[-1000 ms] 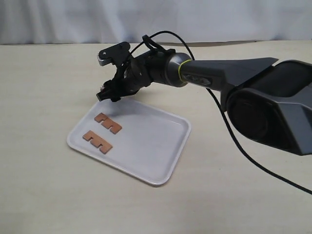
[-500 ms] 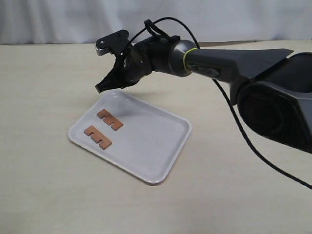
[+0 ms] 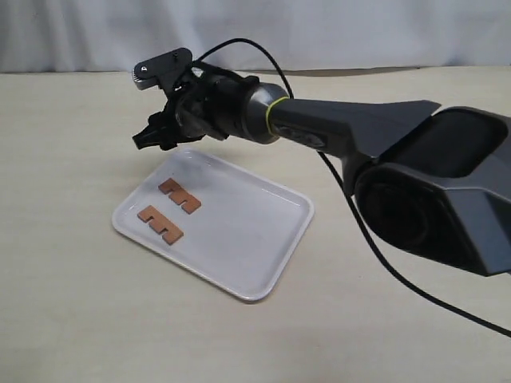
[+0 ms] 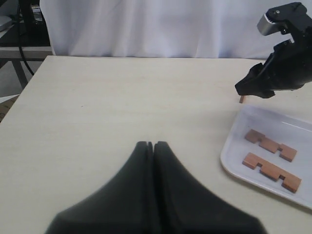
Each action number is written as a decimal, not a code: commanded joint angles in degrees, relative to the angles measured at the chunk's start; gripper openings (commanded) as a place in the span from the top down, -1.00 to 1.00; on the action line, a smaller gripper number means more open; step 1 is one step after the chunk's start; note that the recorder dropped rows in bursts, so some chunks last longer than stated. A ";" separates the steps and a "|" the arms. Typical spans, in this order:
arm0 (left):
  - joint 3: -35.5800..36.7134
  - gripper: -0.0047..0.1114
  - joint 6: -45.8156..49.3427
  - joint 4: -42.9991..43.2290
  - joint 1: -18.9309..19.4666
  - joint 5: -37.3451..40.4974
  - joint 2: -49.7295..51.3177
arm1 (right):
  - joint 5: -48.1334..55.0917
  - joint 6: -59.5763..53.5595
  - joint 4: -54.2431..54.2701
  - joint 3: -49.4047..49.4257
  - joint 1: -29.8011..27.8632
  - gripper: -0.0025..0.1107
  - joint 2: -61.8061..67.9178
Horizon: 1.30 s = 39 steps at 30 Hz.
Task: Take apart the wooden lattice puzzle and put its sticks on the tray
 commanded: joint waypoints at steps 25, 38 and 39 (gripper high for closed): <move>0.14 0.92 -0.18 -0.08 -0.34 -0.11 -0.08 | 2.86 26.22 -16.49 -1.05 0.47 0.87 3.28; 0.14 0.92 -0.18 0.03 -0.34 -0.48 -0.08 | 0.59 25.65 -19.81 -1.05 3.58 -0.12 0.10; 0.14 0.92 -0.18 0.03 -0.34 -0.48 -0.08 | 0.14 26.82 -20.88 -1.05 3.58 -0.13 0.23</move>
